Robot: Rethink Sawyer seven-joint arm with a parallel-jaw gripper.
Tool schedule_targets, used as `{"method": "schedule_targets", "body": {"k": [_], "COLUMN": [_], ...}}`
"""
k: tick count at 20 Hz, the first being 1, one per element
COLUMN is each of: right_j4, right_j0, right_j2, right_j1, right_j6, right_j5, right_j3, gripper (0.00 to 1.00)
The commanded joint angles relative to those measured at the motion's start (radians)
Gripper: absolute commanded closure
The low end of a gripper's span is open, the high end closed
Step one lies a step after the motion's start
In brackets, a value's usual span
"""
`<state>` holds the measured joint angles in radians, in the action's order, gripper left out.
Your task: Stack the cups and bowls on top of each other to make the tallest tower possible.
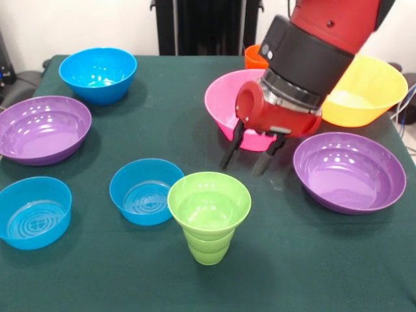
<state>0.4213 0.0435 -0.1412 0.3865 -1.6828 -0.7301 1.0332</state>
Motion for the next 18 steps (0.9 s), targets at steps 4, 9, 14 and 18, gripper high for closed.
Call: {"method": "schedule_targets", "body": {"k": [4, 9, 14, 18], "right_j4": [-0.042, -0.032, -0.023, -0.024], "right_j0": [-0.080, -0.141, -0.196, -0.243], "right_j2": [0.148, 0.182, 0.221, 0.265], "right_j1": [0.167, 0.232, 0.293, 0.322], "right_j6": [0.186, 0.214, 0.203, 0.176], "right_j5": [-0.094, -0.050, -0.003, 0.047], "right_j3": [0.352, 0.489, 0.631, 0.744], "gripper": [0.00, 0.00, 0.00, 0.00]}}
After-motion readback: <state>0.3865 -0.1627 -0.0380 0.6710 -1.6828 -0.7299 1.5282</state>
